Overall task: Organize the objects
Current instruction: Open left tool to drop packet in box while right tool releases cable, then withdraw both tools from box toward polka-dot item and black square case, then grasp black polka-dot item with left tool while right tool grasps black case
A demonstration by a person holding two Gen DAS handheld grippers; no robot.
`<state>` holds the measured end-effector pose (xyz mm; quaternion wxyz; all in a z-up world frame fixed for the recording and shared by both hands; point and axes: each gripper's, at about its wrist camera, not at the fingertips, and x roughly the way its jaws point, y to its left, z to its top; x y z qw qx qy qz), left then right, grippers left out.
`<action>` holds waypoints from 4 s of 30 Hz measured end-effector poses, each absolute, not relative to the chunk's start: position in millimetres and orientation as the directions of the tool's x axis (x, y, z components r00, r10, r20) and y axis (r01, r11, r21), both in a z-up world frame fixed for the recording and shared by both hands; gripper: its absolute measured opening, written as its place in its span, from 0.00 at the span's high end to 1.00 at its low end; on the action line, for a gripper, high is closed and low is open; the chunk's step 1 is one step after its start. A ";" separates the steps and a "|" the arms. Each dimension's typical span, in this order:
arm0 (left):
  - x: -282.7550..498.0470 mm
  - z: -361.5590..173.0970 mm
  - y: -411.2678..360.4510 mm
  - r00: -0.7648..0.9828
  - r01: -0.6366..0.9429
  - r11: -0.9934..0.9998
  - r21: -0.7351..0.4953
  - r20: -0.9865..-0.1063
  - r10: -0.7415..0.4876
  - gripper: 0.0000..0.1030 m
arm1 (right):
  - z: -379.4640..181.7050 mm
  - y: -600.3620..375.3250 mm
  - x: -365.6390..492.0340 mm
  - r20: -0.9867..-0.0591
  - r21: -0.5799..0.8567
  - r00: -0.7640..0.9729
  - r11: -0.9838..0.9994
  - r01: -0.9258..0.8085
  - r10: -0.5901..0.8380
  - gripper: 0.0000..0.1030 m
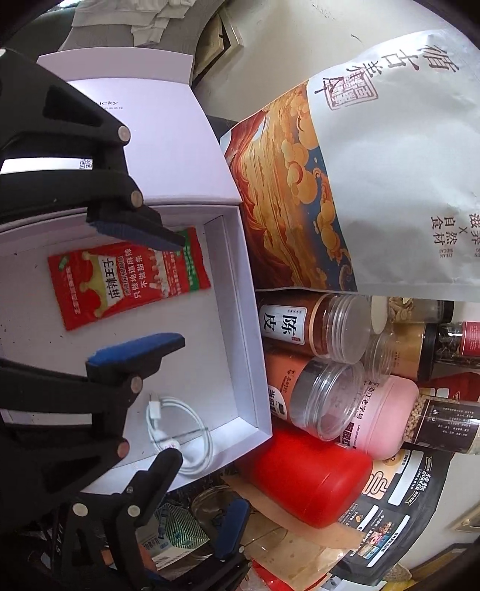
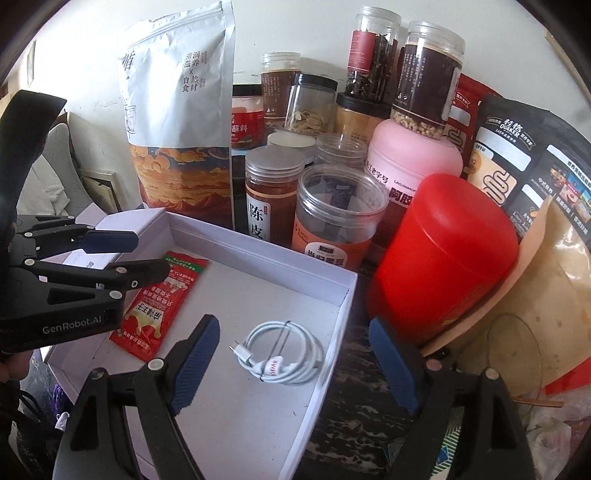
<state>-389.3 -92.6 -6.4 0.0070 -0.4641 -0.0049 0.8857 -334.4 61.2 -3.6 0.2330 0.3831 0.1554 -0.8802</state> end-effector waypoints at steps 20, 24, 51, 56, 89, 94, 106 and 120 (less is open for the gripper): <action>-331.0 63.2 -87.9 -0.650 0.019 -0.999 0.034 -0.759 -0.038 0.57 | 52.3 80.2 -280.5 -0.684 -0.100 -0.659 -0.854 0.510 -0.314 0.18; -312.5 78.5 -82.4 -0.664 0.019 -0.999 0.041 -0.746 -0.043 0.57 | 65.1 88.0 -265.6 -0.667 -0.096 -0.673 -0.859 0.504 -0.320 0.18; -177.0 132.6 -26.4 -0.733 -0.053 -0.997 0.061 -0.680 -0.003 0.57 | 101.4 144.3 -146.0 -0.600 -0.116 -0.738 -0.880 0.461 -0.308 0.18; -152.8 128.6 -15.2 -0.733 -0.074 -0.996 0.054 -0.680 0.018 0.57 | 99.7 151.0 -123.6 -0.599 -0.120 -0.742 -0.882 0.455 -0.302 0.18; -56.1 34.6 -3.6 -0.640 -0.114 -0.993 -0.008 -0.764 0.080 0.57 | 26.5 174.5 -32.1 -0.672 -0.094 -0.692 -0.897 0.431 -0.263 0.18; -51.8 12.9 -1.8 -0.621 -0.141 -0.990 -0.014 -0.777 0.100 0.57 | 8.2 171.9 -30.1 -0.696 -0.075 -0.666 -0.896 0.438 -0.268 0.18; -59.9 -36.0 -11.2 -0.567 -0.152 -0.985 -0.075 -0.810 0.149 0.57 | -31.5 170.1 -36.5 -0.729 -0.044 -0.638 -0.913 0.406 -0.248 0.18; -70.6 -82.4 -20.8 -0.496 -0.131 -0.983 -0.131 -0.849 0.179 0.60 | -65.7 178.9 -54.1 -0.762 -0.020 -0.605 -0.926 0.377 -0.230 0.18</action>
